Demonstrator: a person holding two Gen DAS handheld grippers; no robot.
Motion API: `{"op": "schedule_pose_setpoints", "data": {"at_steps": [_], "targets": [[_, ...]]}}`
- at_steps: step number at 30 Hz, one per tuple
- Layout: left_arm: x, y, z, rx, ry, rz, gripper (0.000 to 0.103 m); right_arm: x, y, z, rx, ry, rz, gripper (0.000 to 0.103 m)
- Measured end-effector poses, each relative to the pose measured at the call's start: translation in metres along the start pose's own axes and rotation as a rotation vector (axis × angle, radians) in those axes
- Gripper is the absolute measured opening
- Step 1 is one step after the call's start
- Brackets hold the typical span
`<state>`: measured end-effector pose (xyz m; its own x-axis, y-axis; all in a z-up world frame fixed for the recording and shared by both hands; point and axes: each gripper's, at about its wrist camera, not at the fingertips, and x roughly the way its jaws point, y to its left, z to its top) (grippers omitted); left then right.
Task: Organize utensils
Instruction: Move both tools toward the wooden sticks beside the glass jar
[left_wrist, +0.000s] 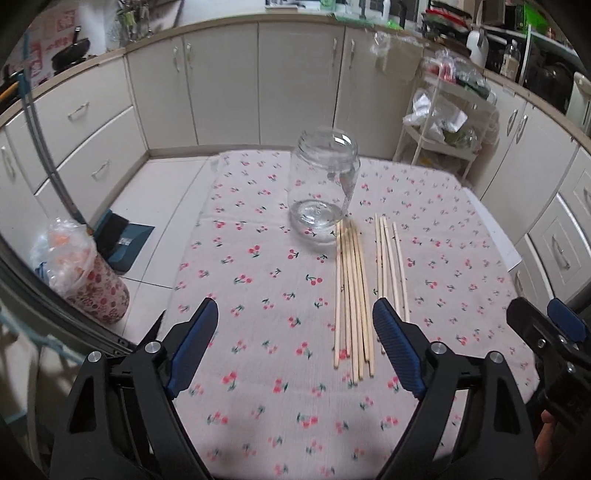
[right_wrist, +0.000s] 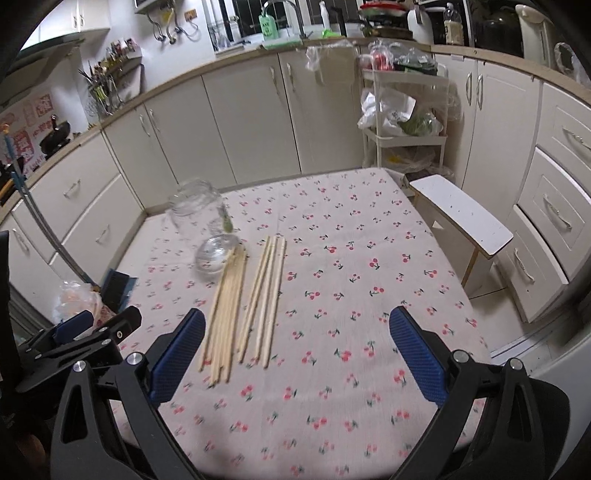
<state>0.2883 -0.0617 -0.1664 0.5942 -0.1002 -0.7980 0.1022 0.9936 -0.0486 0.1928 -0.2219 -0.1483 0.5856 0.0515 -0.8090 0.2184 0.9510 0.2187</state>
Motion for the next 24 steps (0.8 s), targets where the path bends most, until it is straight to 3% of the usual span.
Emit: {"op": "schedule_pose_setpoints", "data": {"at_steps": [2, 9, 12, 24], "targets": [[0.017, -0.005, 0.004, 0.012, 0.007, -0.004, 0.082, 0.022, 0.0, 0.002, -0.014, 0.021, -0.009, 0.094], [0.086, -0.012, 0.016, 0.035, 0.074, 0.016, 0.08, 0.094, -0.002, 0.007, -0.027, 0.125, 0.022, 0.054], [0.106, -0.013, 0.021, 0.046, 0.089, 0.019, 0.074, 0.12, -0.002, 0.01, -0.019, 0.173, 0.039, 0.044], [0.144, -0.021, 0.03, 0.086, 0.116, 0.014, 0.072, 0.17, 0.015, 0.03, -0.066, 0.193, 0.027, 0.043]]}}
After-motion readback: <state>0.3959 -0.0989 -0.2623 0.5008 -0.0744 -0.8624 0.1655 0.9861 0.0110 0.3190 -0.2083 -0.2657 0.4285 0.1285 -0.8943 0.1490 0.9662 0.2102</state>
